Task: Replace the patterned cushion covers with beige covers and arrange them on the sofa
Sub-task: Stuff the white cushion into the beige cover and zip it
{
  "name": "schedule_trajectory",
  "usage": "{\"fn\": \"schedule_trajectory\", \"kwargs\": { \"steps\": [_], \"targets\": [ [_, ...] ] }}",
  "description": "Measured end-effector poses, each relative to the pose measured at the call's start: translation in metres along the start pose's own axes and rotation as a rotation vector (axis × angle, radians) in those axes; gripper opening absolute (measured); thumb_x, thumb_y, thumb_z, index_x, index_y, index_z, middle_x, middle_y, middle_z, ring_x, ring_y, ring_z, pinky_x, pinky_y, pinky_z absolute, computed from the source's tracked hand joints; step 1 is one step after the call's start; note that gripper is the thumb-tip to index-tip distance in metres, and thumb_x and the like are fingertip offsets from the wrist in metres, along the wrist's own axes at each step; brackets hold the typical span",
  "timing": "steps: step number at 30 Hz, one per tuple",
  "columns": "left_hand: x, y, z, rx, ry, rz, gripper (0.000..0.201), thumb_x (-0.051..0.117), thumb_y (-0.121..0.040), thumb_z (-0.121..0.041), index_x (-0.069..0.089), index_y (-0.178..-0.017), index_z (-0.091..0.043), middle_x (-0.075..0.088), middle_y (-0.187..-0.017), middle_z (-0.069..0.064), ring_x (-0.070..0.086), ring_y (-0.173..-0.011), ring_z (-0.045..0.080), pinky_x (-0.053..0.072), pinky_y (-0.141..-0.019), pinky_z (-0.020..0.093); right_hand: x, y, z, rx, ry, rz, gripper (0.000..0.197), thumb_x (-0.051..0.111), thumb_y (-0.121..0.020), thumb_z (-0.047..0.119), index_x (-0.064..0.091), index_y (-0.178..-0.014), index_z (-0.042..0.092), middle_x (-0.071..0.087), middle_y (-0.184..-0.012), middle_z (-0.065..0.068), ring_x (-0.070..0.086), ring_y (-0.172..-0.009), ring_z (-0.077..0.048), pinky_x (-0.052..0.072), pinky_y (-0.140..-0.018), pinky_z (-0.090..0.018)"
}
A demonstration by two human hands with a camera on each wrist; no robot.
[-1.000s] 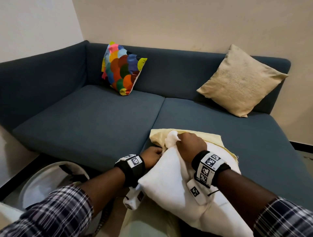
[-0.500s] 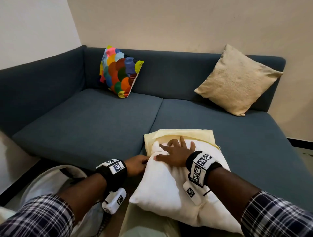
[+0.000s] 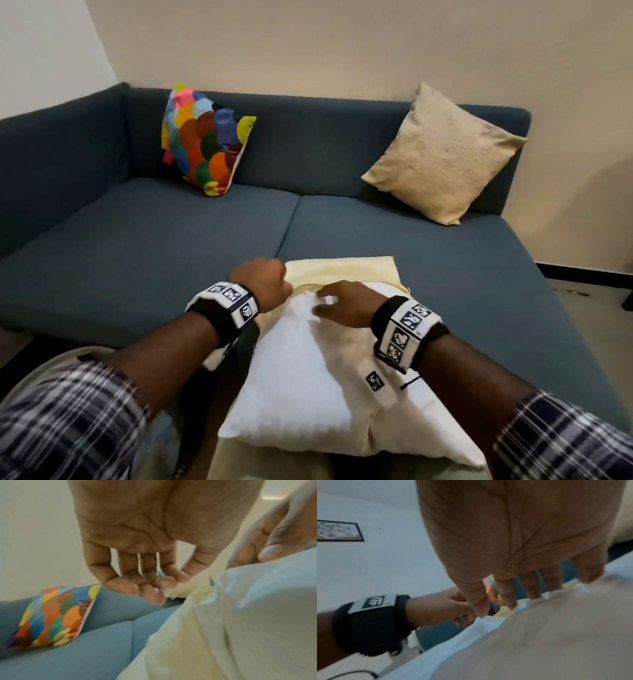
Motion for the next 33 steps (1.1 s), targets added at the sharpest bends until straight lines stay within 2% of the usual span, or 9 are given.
{"fn": "schedule_trajectory", "kwargs": {
  "steps": [4,8,10,13,16,22,26,29,33],
  "targets": [
    [0.032,-0.035,-0.078,0.201,-0.066,0.086,0.034,0.059,-0.088,-0.041,0.061,-0.115,-0.021,0.062,-0.121,0.005,0.063,-0.109,0.030,0.053,-0.088,0.037,-0.020,0.012,-0.078,0.253,0.168,-0.040,0.068,0.063,-0.085,0.063,0.052,-0.141,0.027,0.053,-0.144,-0.007,0.052,-0.130,-0.030,0.043,-0.107,-0.038],
    [0.046,-0.061,-0.131,0.256,-0.216,0.033,0.022,0.053,-0.092,-0.019,0.063,-0.112,-0.017,0.065,-0.115,0.008,0.066,-0.105,0.032,0.050,-0.080,0.036,-0.012,0.028,-0.131,0.371,-0.119,0.004,0.098,0.065,-0.080,0.072,0.026,-0.157,0.027,0.030,-0.163,-0.004,0.028,-0.150,-0.026,0.028,-0.118,-0.036],
    [0.047,-0.073,-0.144,0.253,-0.250,0.025,0.022,0.055,-0.092,-0.016,0.065,-0.111,-0.017,0.067,-0.114,0.006,0.067,-0.106,0.031,0.048,-0.079,0.035,-0.007,0.028,-0.146,0.368,-0.304,-0.024,0.104,0.072,-0.076,0.069,0.028,-0.157,0.021,0.030,-0.162,-0.004,0.030,-0.149,-0.025,0.028,-0.119,-0.035],
    [0.050,-0.087,-0.151,0.240,-0.239,0.058,0.025,0.056,-0.091,-0.018,0.068,-0.113,-0.019,0.068,-0.116,0.004,0.067,-0.108,0.031,0.048,-0.080,0.036,-0.013,0.027,-0.166,0.297,-0.517,-0.124,0.074,0.089,-0.063,0.045,0.066,-0.125,0.014,0.067,-0.130,-0.007,0.066,-0.113,-0.024,0.053,-0.101,-0.043],
    [0.049,-0.094,-0.156,0.222,-0.152,0.094,0.025,0.053,-0.093,-0.017,0.071,-0.112,-0.018,0.069,-0.117,0.006,0.067,-0.107,0.034,0.051,-0.085,0.039,-0.020,0.033,-0.157,0.146,-0.676,-0.163,0.031,0.081,-0.076,0.001,0.075,-0.103,0.013,0.076,-0.100,-0.006,0.070,-0.087,-0.019,0.059,-0.083,-0.036],
    [0.023,-0.076,-0.194,0.336,0.041,0.011,0.021,0.062,-0.092,-0.036,0.074,-0.107,-0.031,0.072,-0.112,0.004,0.067,-0.102,0.033,0.050,-0.079,0.032,-0.020,0.034,-0.122,-0.146,-0.576,-0.222,0.047,0.066,-0.076,0.009,0.066,-0.122,-0.002,0.063,-0.123,-0.003,0.056,-0.111,-0.010,0.044,-0.097,-0.019],
    [0.004,-0.041,-0.217,0.493,0.106,-0.049,0.022,0.062,-0.092,-0.041,0.074,-0.108,-0.032,0.073,-0.109,-0.001,0.066,-0.100,0.028,0.052,-0.079,0.032,-0.019,0.037,-0.117,-0.168,-0.433,-0.289,0.027,0.059,-0.088,0.002,0.069,-0.113,0.004,0.066,-0.119,-0.010,0.060,-0.110,-0.024,0.049,-0.095,-0.040],
    [0.006,-0.022,-0.204,0.507,0.088,-0.035,0.021,0.060,-0.093,-0.039,0.074,-0.107,-0.032,0.073,-0.107,-0.003,0.066,-0.099,0.027,0.054,-0.082,0.037,-0.016,0.042,-0.123,-0.110,-0.343,-0.222,0.026,0.060,-0.092,0.015,0.067,-0.076,0.034,0.063,-0.081,0.009,0.057,-0.080,-0.009,0.052,-0.080,-0.039],
    [0.012,-0.012,-0.167,0.448,0.056,-0.007,0.023,0.056,-0.094,-0.041,0.073,-0.101,-0.027,0.071,-0.097,-0.004,0.065,-0.092,0.026,0.052,-0.074,0.034,-0.064,0.057,-0.158,0.052,-0.329,-0.462,0.027,0.081,-0.082,0.035,0.071,-0.061,0.020,0.055,-0.047,0.015,0.048,-0.046,-0.001,0.038,-0.050,-0.019]
  ]
}}
Point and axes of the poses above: each hand's wrist, its own y-axis away from the middle knuckle, its own x-axis out of the palm, z = x × y, the point moved 10 cm from there along -y, towards the middle knuckle
